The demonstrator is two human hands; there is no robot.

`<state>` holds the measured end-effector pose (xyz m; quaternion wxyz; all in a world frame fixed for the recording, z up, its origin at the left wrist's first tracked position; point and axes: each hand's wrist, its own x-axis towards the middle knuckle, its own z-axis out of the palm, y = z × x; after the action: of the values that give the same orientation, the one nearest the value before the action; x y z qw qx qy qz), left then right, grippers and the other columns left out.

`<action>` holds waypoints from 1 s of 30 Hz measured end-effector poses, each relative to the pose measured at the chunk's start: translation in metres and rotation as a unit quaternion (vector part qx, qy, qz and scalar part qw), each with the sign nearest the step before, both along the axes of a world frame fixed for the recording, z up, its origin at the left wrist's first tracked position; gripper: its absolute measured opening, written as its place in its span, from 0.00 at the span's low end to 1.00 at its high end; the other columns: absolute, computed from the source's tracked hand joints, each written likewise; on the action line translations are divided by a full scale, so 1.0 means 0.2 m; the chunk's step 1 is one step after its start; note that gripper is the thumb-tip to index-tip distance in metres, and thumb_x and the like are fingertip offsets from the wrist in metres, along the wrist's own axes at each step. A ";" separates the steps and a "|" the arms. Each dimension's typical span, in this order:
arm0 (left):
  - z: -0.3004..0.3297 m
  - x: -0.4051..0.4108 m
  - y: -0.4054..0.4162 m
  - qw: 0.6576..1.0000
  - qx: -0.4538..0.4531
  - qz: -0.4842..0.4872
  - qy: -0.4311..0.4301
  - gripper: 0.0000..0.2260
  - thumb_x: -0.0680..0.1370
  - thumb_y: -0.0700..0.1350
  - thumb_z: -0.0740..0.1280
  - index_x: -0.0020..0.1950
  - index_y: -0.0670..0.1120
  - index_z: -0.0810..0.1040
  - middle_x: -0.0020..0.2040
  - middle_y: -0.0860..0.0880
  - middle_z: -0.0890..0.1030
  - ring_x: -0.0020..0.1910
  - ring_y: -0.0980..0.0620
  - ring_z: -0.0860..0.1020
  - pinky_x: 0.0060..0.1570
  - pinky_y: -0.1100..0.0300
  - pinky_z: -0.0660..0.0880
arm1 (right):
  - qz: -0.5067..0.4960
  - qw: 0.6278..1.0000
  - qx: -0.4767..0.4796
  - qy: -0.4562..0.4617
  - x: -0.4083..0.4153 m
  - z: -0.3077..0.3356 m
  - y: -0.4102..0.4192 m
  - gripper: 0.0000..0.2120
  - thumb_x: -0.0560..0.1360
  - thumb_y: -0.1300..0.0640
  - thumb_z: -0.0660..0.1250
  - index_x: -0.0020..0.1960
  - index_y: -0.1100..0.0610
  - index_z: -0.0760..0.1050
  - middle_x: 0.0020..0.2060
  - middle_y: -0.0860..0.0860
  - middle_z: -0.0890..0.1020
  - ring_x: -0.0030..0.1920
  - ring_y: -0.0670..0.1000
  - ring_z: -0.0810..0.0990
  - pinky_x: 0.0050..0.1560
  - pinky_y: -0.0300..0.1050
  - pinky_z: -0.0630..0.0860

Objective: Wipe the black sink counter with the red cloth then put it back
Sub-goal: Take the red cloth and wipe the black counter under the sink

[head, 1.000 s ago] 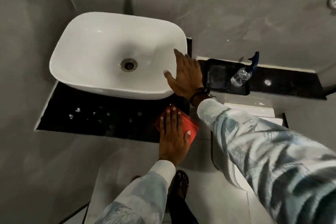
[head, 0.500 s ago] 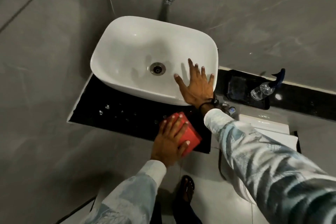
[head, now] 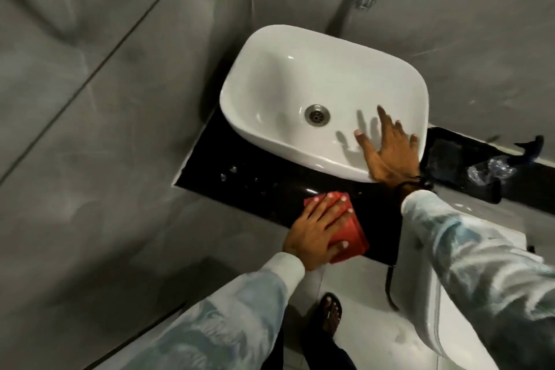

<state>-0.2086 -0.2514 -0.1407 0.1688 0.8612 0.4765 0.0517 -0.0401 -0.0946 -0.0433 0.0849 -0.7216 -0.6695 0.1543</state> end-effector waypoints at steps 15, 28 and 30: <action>-0.07 -1.05 0.24 0.937 -0.018 0.333 0.098 0.34 0.79 0.61 0.49 0.83 0.48 0.51 0.84 0.44 0.53 0.83 0.42 0.51 0.81 0.41 0.50 | -0.014 1.000 0.012 -0.001 0.02 -0.02 -0.01 0.41 0.77 0.25 0.49 0.84 0.43 0.51 0.83 0.53 0.64 0.84 0.58 0.61 0.83 0.66 0.50; -0.09 -0.17 -0.18 0.984 -0.017 0.177 0.008 0.32 0.82 0.62 0.51 0.83 0.50 0.50 0.84 0.46 0.52 0.83 0.43 0.46 0.79 0.37 0.50 | -0.002 1.000 0.007 -0.022 0.02 -0.03 0.01 0.38 0.78 0.26 0.47 0.83 0.43 0.54 0.80 0.53 0.69 0.81 0.58 0.65 0.81 0.67 0.54; -0.09 -0.28 -0.13 0.986 -0.013 0.161 0.028 0.33 0.80 0.64 0.53 0.82 0.52 0.52 0.84 0.48 0.54 0.83 0.42 0.47 0.79 0.38 0.53 | 0.001 1.000 0.008 -0.021 0.03 -0.03 0.01 0.38 0.78 0.27 0.47 0.83 0.43 0.54 0.79 0.54 0.70 0.81 0.58 0.65 0.81 0.68 0.54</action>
<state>-0.2647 -0.2778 -0.1591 0.1559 0.7719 0.6145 0.0479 -0.0348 -0.0917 -0.0499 0.0761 -0.7235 -0.6729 0.1342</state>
